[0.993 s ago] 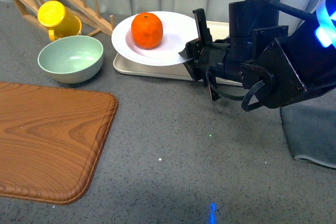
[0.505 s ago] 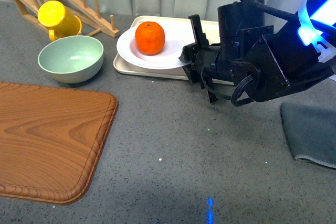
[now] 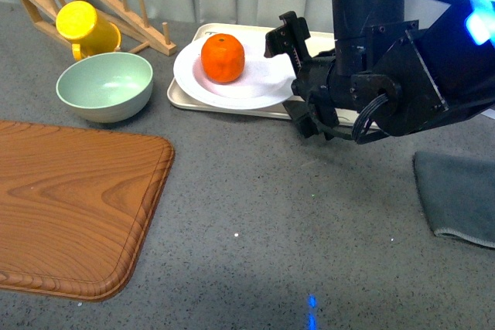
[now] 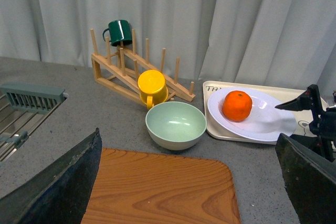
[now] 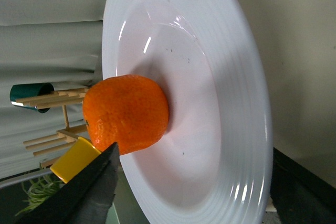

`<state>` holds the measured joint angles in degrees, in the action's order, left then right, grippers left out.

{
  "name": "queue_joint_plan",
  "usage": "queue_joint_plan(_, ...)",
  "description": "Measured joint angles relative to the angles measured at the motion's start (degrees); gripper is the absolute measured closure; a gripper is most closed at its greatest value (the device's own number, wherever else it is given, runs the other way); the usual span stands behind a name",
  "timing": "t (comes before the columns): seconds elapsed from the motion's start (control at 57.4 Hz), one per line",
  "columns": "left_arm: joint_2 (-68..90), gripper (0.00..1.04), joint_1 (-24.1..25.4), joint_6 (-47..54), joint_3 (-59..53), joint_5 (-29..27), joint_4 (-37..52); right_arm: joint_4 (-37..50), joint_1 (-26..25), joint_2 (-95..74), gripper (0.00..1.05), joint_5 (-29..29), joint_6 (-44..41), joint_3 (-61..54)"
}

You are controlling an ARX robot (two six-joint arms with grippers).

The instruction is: Place orange and plate with both arms

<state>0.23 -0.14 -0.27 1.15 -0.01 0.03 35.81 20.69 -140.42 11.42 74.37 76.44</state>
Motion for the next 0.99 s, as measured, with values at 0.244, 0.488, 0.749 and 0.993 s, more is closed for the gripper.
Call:
queue_joint_plan(0.244, 0.0, 0.07, 0.0, 0.02, 0.0, -0.02, 0.0, -4.35, -0.13, 7.39, 0.09, -6.23, -18.16, -5.25)
queue_joint_plan(0.488, 0.0, 0.07, 0.0, 0.0, 0.0, 0.0, 0.0, -2.27, -0.68, 17.99, 0.09, -14.62, -43.23, -16.2)
queue_joint_plan(0.749, 0.0, 0.07, 0.0, 0.0, -0.02, 0.0, 0.0, 6.43, -2.75, 30.56, 0.09, -18.23, -67.65, -32.59)
queue_joint_plan(0.993, 0.0, 0.07, 0.0, 0.0, 0.0, 0.0, 0.0, 8.96, -8.83, 48.87, 0.09, -14.05, -80.63, -50.6)
